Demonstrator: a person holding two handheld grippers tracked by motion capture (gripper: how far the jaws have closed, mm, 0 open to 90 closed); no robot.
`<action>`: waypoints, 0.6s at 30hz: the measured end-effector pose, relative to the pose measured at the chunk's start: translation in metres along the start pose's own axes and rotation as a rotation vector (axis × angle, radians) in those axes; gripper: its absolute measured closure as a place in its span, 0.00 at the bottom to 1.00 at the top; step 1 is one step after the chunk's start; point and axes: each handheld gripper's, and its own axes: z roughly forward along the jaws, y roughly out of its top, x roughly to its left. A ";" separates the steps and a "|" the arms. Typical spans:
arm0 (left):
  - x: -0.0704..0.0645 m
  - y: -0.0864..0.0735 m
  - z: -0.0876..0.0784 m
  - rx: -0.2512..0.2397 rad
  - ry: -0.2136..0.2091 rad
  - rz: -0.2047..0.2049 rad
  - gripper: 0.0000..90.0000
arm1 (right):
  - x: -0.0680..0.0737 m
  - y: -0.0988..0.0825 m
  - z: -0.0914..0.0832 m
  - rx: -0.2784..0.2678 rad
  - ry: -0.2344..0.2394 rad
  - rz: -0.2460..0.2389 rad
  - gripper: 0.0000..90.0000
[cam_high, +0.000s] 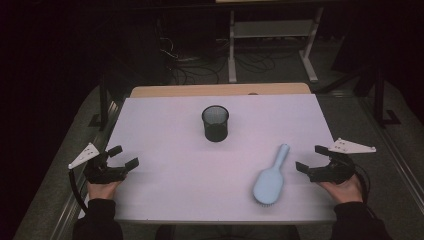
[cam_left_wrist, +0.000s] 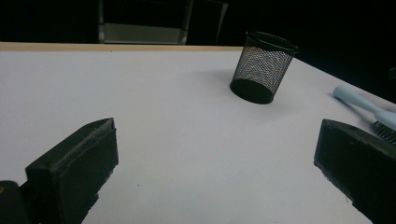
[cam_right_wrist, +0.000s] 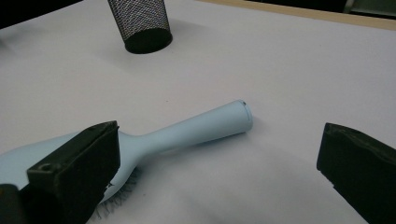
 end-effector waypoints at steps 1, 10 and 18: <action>0.000 0.000 0.000 0.000 0.000 0.000 0.00 | 0.000 0.000 0.000 0.001 0.000 0.000 0.00; 0.000 0.000 -0.001 -0.006 -0.001 -0.002 0.00 | 0.000 0.000 -0.001 -0.003 0.001 0.001 0.00; 0.001 0.000 -0.001 -0.008 0.000 -0.006 0.00 | 0.000 0.000 -0.001 -0.004 0.001 0.002 0.00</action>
